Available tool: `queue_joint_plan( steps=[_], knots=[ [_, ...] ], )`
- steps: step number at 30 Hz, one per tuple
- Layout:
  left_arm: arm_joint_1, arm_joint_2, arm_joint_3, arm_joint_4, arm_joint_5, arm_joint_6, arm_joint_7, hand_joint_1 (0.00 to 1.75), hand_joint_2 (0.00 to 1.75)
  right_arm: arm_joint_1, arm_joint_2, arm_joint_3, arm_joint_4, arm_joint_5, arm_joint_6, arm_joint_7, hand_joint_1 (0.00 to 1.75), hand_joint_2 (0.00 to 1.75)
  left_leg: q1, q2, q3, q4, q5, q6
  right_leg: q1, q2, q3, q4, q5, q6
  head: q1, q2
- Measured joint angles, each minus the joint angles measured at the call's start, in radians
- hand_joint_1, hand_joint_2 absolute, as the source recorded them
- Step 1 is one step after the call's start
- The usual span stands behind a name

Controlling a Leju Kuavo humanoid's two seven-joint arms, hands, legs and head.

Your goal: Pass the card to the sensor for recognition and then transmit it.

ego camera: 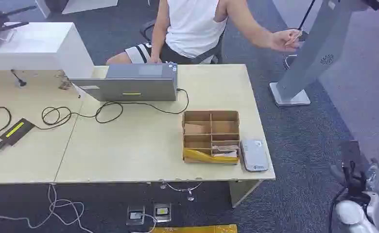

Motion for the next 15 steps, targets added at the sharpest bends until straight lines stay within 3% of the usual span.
queue_joint_plan(
  steps=[6,9,15],
  knots=[
    [0.001,-0.006,0.037,0.001,-0.024,0.0,-0.021,0.0,1.75,-0.013,-0.024,-0.069,-0.16,0.044,0.002,-0.044,0.0,1.75,0.0,0.001,-0.003,0.0,-0.001,0.0,0.0,0.0,-0.001,0.0,0.0,0.0,0.0,0.0],
    [0.001,-0.012,0.068,0.005,-0.052,0.0,-0.045,0.0,1.75,-0.09,-0.042,-0.058,-0.226,0.1,0.003,-0.011,0.0,1.75,0.0,0.002,-0.003,0.0,0.0,0.0,-0.001,0.003,-0.002,0.0,0.0,0.0,0.0,0.0],
    [0.001,-0.029,0.143,0.011,-0.118,0.0,-0.079,0.0,1.75,-0.354,-0.066,0.074,-0.324,0.222,0.031,0.0,0.0,1.75,0.0,0.001,-0.003,0.0,0.002,0.0,-0.001,0.002,-0.002,0.001,0.001,0.001,0.0,0.0]
  ],
)
